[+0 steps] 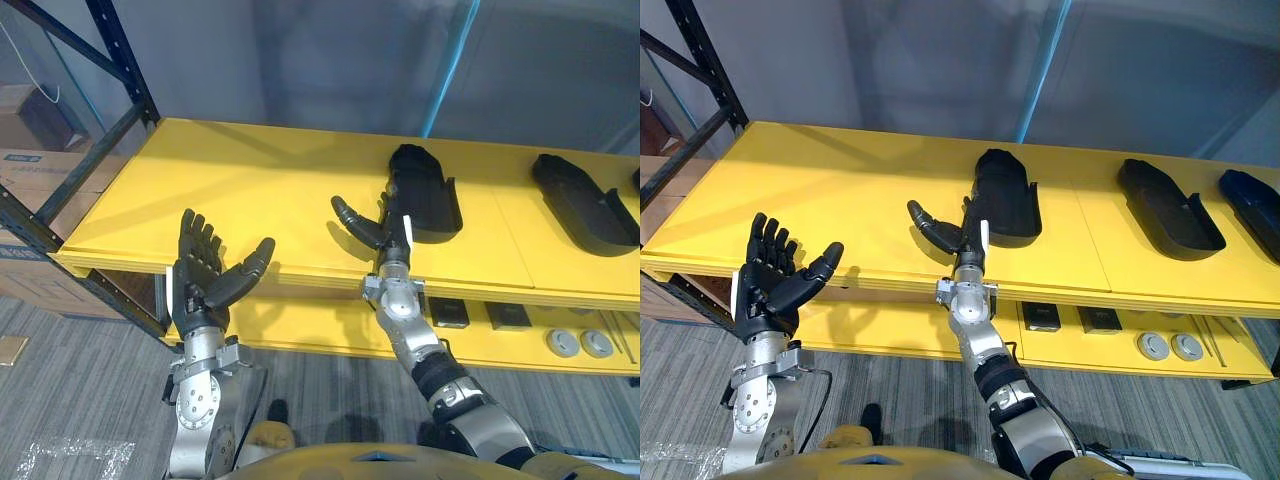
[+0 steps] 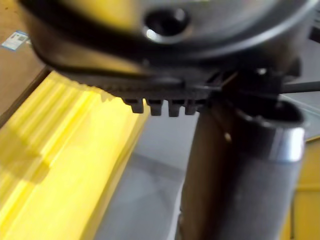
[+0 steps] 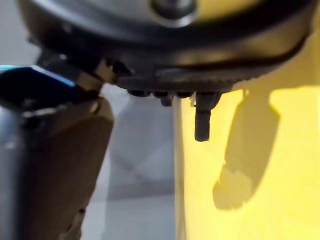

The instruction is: Walk over and take three plastic housings, then place them on the shelf

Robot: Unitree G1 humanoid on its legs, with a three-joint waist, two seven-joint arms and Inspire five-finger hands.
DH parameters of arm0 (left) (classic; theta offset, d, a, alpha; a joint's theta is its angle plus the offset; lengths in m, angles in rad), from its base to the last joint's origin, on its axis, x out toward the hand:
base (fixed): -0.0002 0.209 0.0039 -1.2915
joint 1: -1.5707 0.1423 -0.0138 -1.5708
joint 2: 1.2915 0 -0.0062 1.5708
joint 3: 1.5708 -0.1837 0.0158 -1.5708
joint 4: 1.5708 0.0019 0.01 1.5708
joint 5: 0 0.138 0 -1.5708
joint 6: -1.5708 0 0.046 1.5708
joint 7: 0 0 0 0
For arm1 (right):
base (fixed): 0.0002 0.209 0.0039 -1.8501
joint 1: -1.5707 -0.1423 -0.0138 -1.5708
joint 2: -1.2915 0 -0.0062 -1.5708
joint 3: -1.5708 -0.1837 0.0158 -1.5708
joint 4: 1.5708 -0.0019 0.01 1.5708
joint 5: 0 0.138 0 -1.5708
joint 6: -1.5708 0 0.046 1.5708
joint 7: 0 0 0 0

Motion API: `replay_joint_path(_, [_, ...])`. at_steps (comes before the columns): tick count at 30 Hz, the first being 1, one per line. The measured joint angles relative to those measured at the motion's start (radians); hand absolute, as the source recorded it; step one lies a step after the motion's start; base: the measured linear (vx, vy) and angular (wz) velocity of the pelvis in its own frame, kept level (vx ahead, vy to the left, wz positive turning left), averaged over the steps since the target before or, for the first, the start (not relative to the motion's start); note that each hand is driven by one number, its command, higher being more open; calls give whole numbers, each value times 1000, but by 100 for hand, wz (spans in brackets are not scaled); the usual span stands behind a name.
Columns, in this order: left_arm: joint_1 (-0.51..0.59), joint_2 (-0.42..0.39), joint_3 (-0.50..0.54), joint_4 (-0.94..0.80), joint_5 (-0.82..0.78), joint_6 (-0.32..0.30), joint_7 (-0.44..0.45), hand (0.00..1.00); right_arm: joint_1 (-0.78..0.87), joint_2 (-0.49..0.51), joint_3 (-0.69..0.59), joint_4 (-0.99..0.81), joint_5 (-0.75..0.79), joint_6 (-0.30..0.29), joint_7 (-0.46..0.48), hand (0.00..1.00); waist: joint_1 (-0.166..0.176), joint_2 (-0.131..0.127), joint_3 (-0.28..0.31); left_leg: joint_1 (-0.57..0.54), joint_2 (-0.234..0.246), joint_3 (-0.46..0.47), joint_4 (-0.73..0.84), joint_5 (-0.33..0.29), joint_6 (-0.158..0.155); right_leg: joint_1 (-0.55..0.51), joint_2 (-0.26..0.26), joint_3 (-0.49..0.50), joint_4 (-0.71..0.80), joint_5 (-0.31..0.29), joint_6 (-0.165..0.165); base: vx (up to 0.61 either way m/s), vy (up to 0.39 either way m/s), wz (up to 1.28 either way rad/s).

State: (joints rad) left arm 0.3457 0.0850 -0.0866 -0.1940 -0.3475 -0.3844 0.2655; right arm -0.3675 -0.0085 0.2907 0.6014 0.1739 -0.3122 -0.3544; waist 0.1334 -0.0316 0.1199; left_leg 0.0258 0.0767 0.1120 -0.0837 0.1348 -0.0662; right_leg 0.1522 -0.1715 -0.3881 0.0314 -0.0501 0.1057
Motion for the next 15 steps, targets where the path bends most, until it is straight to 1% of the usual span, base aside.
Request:
replay_joint_path(1, [0, -1, 7, 0, 0, 0, -5, 100, 10, -3, 10, -18, 1, 0, 13, 100, -3, 0, 1, 0, 0, 1, 0, 0, 0, -2, 0, 1, 0, 0, 0, -1, -5, -6])
replay_joint_path(3, [0, -3, 24, -2, 0, 0, -15, 100, 78, -28, 63, -137, 0, 1, 55, 100, -5, 0, 1, -8, 2, 5, 0, -1, -1, -13, 1, 4, -1, -1, -2, 6, -13, -6])
replay_joint_path(7, [0, -7, 52, -4, 1, 1, -17, 100, 156, -59, 103, -346, -1, 2, 89, 100, -21, -2, 3, -11, 3, 11, 1, -1, -2, -20, 2, 10, 0, 4, 5, 11, -8, -4])
replay_joint_path(8, [1, -8, 64, -6, 1, 1, -16, 100, 170, -69, 103, -429, -1, 2, 94, 100, -27, -2, 3, -12, 4, 20, 1, -3, -3, -27, 2, 19, 1, 5, 5, 11, -9, -15])
replay_joint_path(9, [1, -7, 70, -6, 2, 1, -15, 100, 177, -76, 101, -473, -1, 2, 95, 100, -31, -2, 4, -12, 4, 24, 1, -4, -4, -30, 2, 24, 1, 7, 5, 17, -8, -22])
replay_joint_path(11, [2, -7, 78, -9, 2, 1, -11, 100, 213, -99, 70, -622, 0, 2, 104, 100, -46, -4, 4, -9, 5, 41, 1, -10, -3, -38, 0, 40, 1, 8, 5, 14, -5, -20])
replay_joint_path(13, [5, -7, 86, -17, 3, 1, -3, 100, 254, -113, 34, -713, 0, 5, 115, 100, -64, -8, 7, -9, 5, 56, 1, -15, -3, -48, 0, 56, 2, 8, 5, 11, -3, -21])
replay_joint_path(15, [6, -7, 87, -23, 3, 1, 2, 100, 298, -116, 1, -753, 3, 18, 131, 100, -79, -11, 9, -9, 5, 65, 7, -22, -2, -50, -1, 66, 2, 8, 5, 16, -2, -20])
